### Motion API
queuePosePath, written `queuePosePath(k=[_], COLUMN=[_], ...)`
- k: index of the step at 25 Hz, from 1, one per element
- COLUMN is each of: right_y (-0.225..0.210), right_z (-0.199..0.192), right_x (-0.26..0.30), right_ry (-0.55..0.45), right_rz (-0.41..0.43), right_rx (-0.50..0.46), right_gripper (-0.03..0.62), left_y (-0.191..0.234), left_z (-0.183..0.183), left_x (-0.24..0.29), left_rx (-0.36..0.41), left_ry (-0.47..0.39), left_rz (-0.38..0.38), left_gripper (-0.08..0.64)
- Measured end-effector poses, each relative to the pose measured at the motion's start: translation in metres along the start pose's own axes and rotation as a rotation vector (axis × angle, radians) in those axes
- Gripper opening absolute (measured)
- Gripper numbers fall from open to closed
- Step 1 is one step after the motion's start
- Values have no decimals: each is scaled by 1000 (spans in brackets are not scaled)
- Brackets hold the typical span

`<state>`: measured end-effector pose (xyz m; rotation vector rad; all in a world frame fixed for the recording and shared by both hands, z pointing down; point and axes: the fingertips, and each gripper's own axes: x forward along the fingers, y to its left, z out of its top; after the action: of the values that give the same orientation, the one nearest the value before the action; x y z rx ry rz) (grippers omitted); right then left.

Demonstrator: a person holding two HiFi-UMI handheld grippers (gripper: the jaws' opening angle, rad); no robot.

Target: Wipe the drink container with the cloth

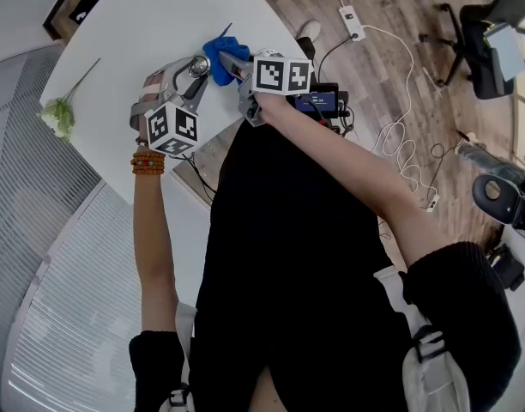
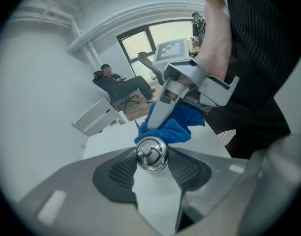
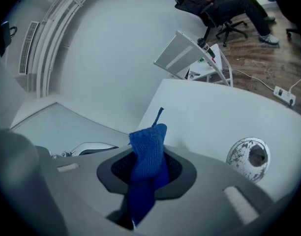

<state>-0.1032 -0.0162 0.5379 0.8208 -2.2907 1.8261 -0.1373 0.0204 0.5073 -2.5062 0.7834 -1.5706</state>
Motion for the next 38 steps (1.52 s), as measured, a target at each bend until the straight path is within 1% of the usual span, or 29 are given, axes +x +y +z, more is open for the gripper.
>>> queuePosePath(k=[4, 8, 12, 18, 22, 26, 30, 36, 38], right_y=[0, -1, -10, -12, -21, -31, -41, -63, -66], right_z=[1, 1, 2, 1, -2, -1, -2, -17, -20], right_x=[0, -2, -6, -2, -3, -3, 0, 4, 5], right_ry=[-25, -55, -74, -86, -82, -84, -81, -41, -28], right_rz=[-49, -99, -143, -161, -198, -218, -239, -285, -299], right_rx=[-9, -42, -38, -57, -53, -38, 37, 95, 100], right_gripper=[84, 83, 81, 80, 78, 78, 78, 78, 77], left_y=[3, 2, 1, 4, 3, 3, 5, 5, 6], left_z=[-1, 1, 4, 2, 2, 6, 6, 8, 8], left_x=[-1, -1, 1, 2, 0, 3, 2, 3, 3], left_rx=[-14, -55, -87, -106, -116, -123, -131, -137, -142], left_ry=[13, 27, 39, 36, 34, 38, 43, 49, 50], left_rz=[9, 42, 64, 69, 71, 70, 69, 70, 74], left_gripper=[202, 202, 201, 202, 202, 202, 202, 202, 202])
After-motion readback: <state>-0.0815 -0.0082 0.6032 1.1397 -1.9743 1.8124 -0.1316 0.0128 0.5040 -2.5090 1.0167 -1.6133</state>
